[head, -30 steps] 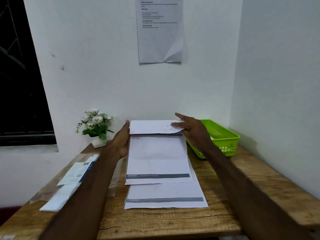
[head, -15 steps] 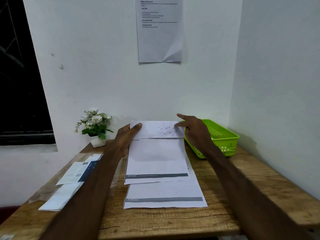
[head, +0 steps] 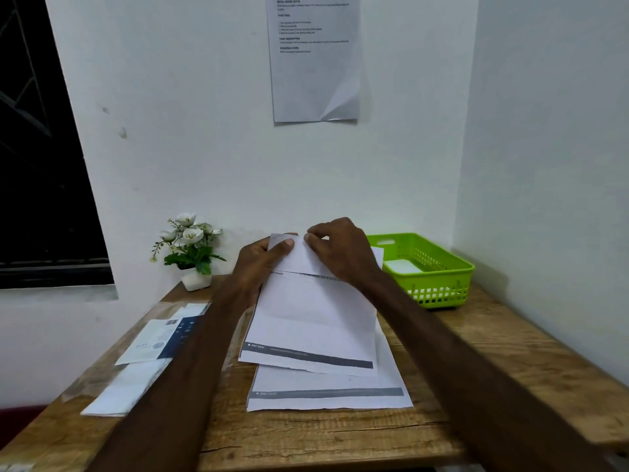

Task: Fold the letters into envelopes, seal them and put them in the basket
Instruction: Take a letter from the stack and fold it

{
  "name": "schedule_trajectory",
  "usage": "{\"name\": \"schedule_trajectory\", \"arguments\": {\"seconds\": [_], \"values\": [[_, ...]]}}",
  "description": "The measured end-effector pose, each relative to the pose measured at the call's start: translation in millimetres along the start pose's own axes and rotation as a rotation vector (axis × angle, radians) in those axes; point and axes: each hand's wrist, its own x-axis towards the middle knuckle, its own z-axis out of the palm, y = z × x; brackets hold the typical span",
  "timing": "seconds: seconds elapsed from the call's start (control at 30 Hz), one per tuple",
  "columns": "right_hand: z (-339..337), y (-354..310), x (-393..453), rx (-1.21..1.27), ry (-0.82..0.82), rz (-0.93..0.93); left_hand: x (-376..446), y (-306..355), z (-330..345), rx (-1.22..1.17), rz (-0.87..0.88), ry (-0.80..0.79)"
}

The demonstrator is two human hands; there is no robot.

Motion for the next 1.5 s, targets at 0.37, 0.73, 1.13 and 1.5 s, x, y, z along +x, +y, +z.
{"name": "schedule_trajectory", "arguments": {"seconds": [0.37, 0.73, 1.13, 1.5], "values": [[-7, 3, 7, 0.046, -0.15, 0.049, 1, 2, 0, 0.014, 0.049, 0.082], [-61, 65, 1, 0.267, -0.156, 0.141, 9, 4, -13, -0.13, -0.029, 0.153], [-61, 57, -14, 0.775, -0.341, 0.359, 12, 0, -13, -0.28, -0.076, 0.15], [-47, 60, -14, 0.961, -0.156, 0.475, 11, -14, -28, 0.084, -0.276, -0.117]]}}
